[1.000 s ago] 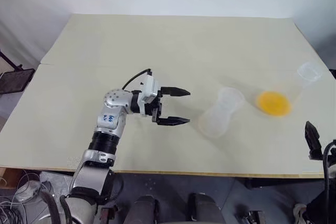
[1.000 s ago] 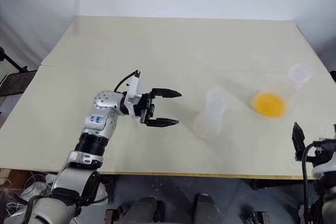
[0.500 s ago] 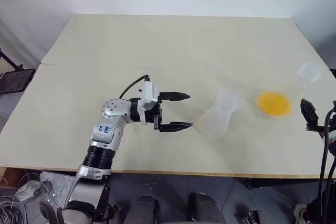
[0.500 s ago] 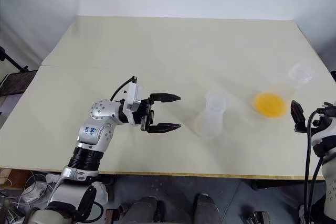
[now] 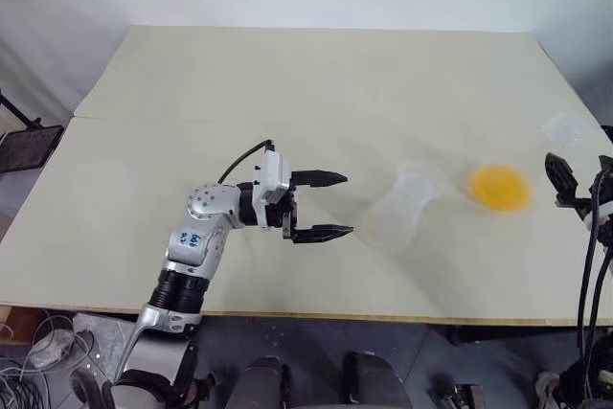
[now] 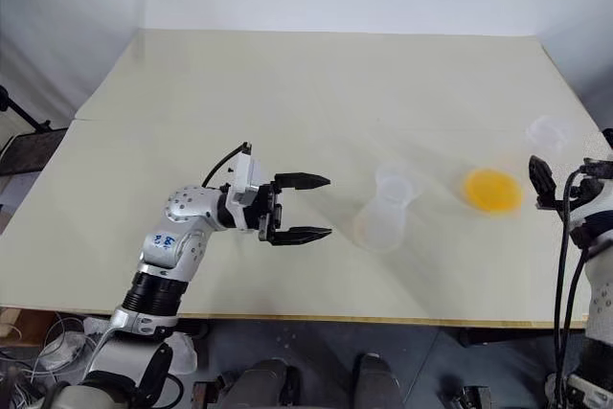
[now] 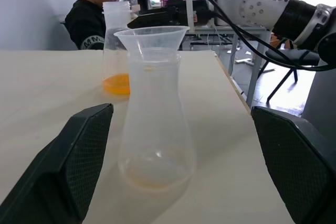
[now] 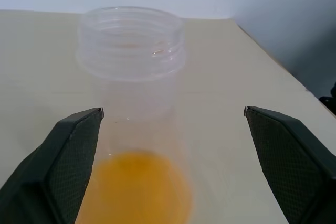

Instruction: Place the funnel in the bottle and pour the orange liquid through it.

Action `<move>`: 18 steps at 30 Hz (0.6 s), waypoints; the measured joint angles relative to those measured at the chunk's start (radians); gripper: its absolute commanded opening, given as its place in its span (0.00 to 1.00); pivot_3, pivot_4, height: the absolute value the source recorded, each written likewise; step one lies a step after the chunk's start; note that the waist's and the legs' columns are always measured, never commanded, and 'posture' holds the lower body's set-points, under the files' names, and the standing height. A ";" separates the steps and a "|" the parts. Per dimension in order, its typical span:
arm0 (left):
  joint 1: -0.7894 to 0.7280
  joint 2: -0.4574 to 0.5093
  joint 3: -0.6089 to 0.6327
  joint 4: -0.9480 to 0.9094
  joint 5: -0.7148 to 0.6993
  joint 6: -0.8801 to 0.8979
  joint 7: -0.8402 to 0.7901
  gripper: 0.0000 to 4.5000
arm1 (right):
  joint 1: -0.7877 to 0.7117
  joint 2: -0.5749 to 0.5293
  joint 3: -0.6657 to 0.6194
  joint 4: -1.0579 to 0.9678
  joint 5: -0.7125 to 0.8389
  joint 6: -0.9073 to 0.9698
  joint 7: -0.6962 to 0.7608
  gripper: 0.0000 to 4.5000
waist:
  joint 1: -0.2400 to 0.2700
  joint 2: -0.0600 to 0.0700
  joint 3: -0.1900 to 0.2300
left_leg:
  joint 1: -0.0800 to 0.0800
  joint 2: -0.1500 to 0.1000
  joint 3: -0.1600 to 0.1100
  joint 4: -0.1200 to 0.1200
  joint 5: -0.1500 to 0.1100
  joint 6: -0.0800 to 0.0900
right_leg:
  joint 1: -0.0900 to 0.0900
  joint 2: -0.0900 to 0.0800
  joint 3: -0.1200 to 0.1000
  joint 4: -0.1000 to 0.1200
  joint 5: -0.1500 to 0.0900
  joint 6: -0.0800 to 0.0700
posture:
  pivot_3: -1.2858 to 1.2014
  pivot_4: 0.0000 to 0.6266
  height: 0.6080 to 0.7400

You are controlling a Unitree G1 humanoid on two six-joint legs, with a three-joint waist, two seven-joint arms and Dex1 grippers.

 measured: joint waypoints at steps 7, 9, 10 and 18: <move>0.000 0.004 -0.003 0.000 -0.003 -0.002 0.008 0.99 | -0.070 -0.007 0.040 0.080 -0.007 -0.016 0.043 1.00 | -0.001 0.000 0.000 | 0.000 0.000 0.000 0.000 0.000 0.000 | 0.000 0.000 0.000 0.000 0.000 0.000 | 0.52 0.24 1.00; 0.000 0.004 -0.003 0.000 -0.005 -0.003 0.013 0.99 | -0.086 -0.008 0.049 0.098 -0.014 -0.030 0.048 1.00 | 0.000 0.000 0.000 | 0.000 0.000 0.000 0.000 0.000 0.000 | 0.000 0.000 -0.001 0.000 0.000 0.000 | 0.52 0.24 1.00; 0.000 0.004 -0.003 0.000 -0.005 -0.003 0.013 0.99 | -0.095 -0.008 0.052 0.109 -0.017 -0.032 0.051 1.00 | 0.000 0.000 0.000 | 0.000 0.000 0.000 0.000 0.000 0.000 | 0.000 0.000 -0.001 0.000 0.000 0.000 | 0.52 0.24 1.00; 0.000 0.007 -0.003 0.000 -0.016 -0.009 0.020 1.00 | -0.179 -0.008 0.082 0.221 -0.048 -0.090 0.071 0.96 | -0.004 0.000 0.000 | 0.000 0.001 0.000 0.000 0.000 0.000 | 0.000 0.000 -0.001 -0.001 0.000 0.000 | 0.52 0.24 1.00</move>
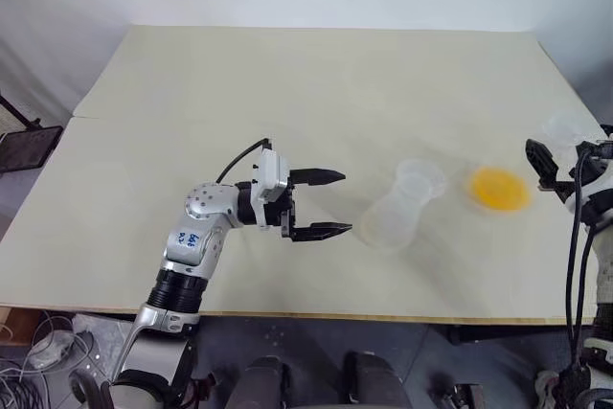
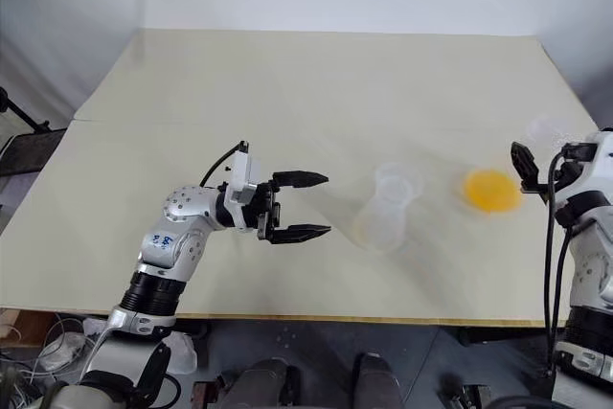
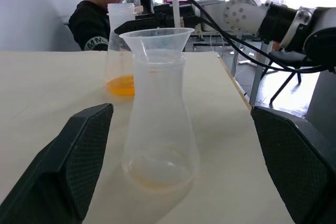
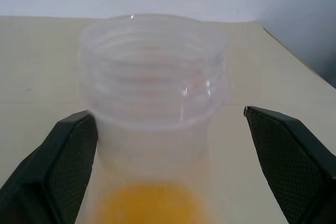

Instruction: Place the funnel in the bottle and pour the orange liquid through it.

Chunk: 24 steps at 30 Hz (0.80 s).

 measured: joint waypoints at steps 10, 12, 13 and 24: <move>0.000 0.001 -0.001 0.003 0.000 -0.014 0.006 1.00 | -0.034 0.000 0.016 0.038 -0.008 -0.024 0.008 0.55 | 0.004 0.000 0.000 | -0.001 0.000 -0.001 0.000 0.000 0.000 | 0.000 -0.001 -0.001 -0.001 0.000 0.001 | 0.52 0.24 1.00; 0.000 0.001 -0.001 0.006 0.000 -0.017 0.007 1.00 | -0.005 0.005 0.014 -0.010 -0.003 -0.015 -0.003 0.55 | 0.005 0.000 0.000 | -0.001 0.000 -0.002 0.000 0.000 0.000 | 0.000 -0.001 -0.001 -0.001 0.000 0.001 | 0.52 0.24 1.00; 0.000 0.001 -0.001 0.010 0.000 -0.019 0.008 1.00 | 0.008 0.010 0.013 -0.039 0.002 -0.006 -0.010 0.55 | 0.004 0.000 0.000 | -0.001 0.000 -0.002 0.000 0.000 0.000 | 0.000 0.000 -0.001 -0.001 0.000 0.001 | 0.52 0.24 1.00; -0.033 -0.019 -0.005 0.134 0.005 -0.085 -0.005 1.00 | 0.241 -0.015 0.085 -0.672 -0.052 0.248 -0.161 0.55 | 0.008 0.001 0.000 | -0.002 -0.001 -0.002 0.000 0.000 0.000 | 0.000 -0.001 -0.001 -0.002 0.000 0.001 | 0.52 0.24 1.00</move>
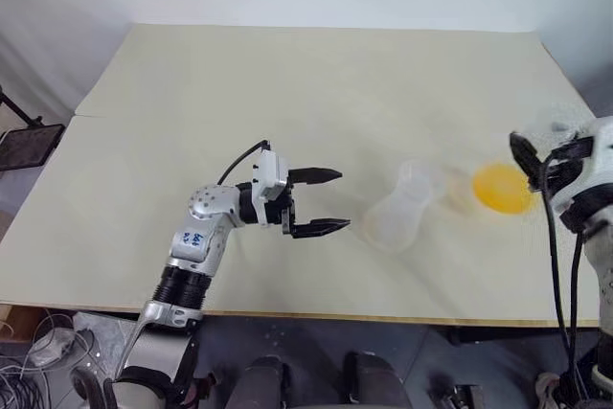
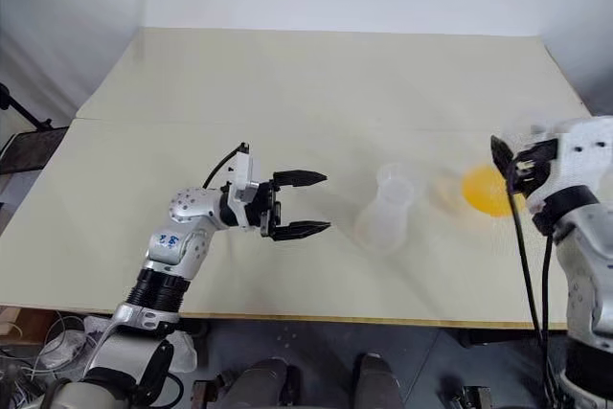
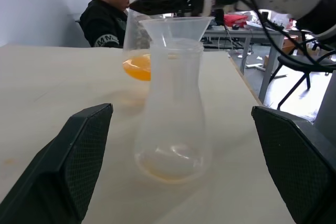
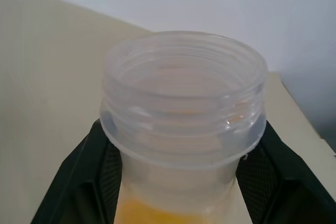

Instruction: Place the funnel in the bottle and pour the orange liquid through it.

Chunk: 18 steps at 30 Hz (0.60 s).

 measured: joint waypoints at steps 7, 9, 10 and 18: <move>-0.056 -0.030 -0.021 0.099 0.010 -0.053 -0.040 1.00 | 0.048 -0.064 0.087 -0.345 -0.078 0.220 -0.097 0.55 | -0.001 0.000 0.000 | 0.000 0.000 0.000 0.000 0.000 0.000 | 0.000 0.000 0.000 -0.001 0.000 0.000 | 0.52 0.24 1.00; -0.059 -0.029 -0.021 0.121 0.011 -0.063 -0.054 1.00 | 0.067 -0.093 0.123 -0.402 -0.123 0.255 -0.109 0.55 | -0.001 0.000 0.000 | 0.000 0.000 -0.001 0.000 0.000 0.000 | 0.000 0.001 -0.001 -0.001 0.000 0.000 | 0.52 0.24 1.00; -0.067 -0.033 -0.024 0.141 0.011 -0.071 -0.062 1.00 | 0.070 -0.094 0.143 -0.421 -0.145 0.271 -0.116 0.55 | 0.000 0.000 0.000 | 0.000 0.000 0.000 0.000 0.000 0.000 | 0.000 0.000 0.000 -0.001 0.000 0.000 | 0.52 0.24 1.00; -0.119 -0.065 -0.028 0.222 0.016 -0.118 -0.091 1.00 | 0.076 -0.178 0.300 -0.458 -0.312 0.286 -0.121 0.55 | -0.002 0.000 0.000 | -0.001 -0.001 0.000 -0.001 0.000 0.000 | 0.000 0.000 0.000 -0.002 0.000 0.000 | 0.52 0.24 1.00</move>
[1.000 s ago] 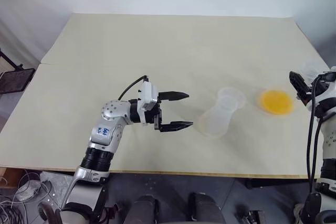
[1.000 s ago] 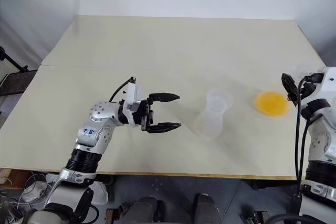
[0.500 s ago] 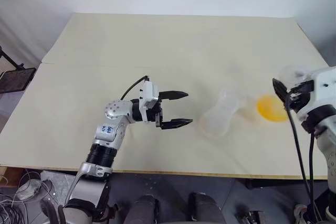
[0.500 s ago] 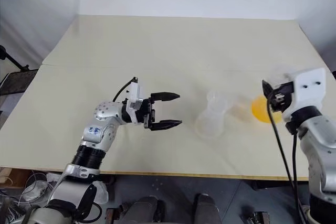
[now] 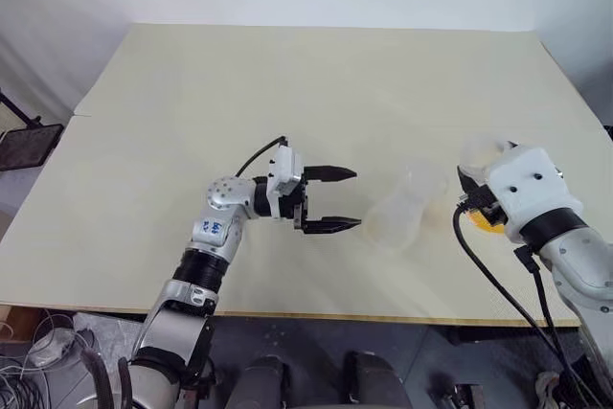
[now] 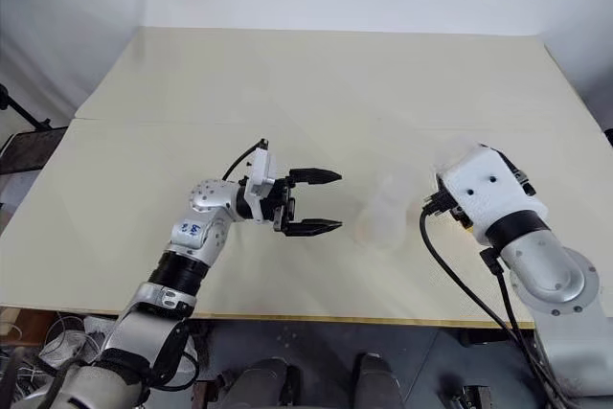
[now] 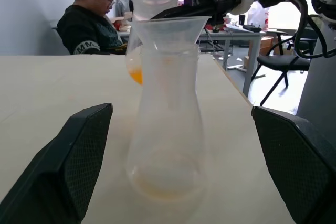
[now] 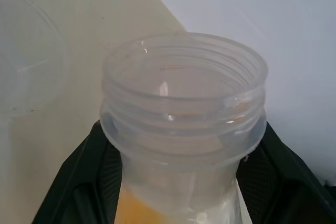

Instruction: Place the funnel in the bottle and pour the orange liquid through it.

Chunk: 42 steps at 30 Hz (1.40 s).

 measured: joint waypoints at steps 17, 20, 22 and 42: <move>-0.041 -0.016 0.002 0.085 0.014 -0.052 -0.028 1.00 | -0.080 -0.183 0.182 0.036 -0.310 -0.122 0.128 0.55 | 0.000 0.000 0.000 | -0.001 0.000 0.000 0.000 0.000 0.000 | 0.000 0.000 -0.001 -0.001 0.000 0.000 | 0.52 0.24 1.00; -0.041 -0.016 0.002 0.085 0.014 -0.053 -0.031 1.00 | -0.073 -0.188 0.190 0.036 -0.369 -0.146 0.148 0.55 | 0.001 -0.001 0.000 | -0.001 0.000 0.000 0.000 0.000 0.000 | 0.000 0.000 -0.001 -0.001 0.000 0.000 | 0.52 0.24 1.00; -0.041 -0.017 0.002 0.085 0.014 -0.052 -0.031 1.00 | -0.070 -0.193 0.194 0.038 -0.412 -0.162 0.165 0.55 | 0.001 -0.001 0.000 | -0.001 0.000 0.000 0.000 0.000 0.000 | 0.000 0.000 -0.001 -0.001 0.000 0.000 | 0.52 0.24 1.00; -0.043 0.034 0.012 0.020 0.019 -0.023 -0.015 1.00 | -0.077 -0.174 0.193 0.092 -0.656 -0.359 0.304 0.55 | -0.001 -0.001 0.000 | -0.001 0.000 0.000 0.000 0.000 0.000 | 0.000 0.000 -0.002 -0.001 0.000 0.000 | 0.52 0.24 1.00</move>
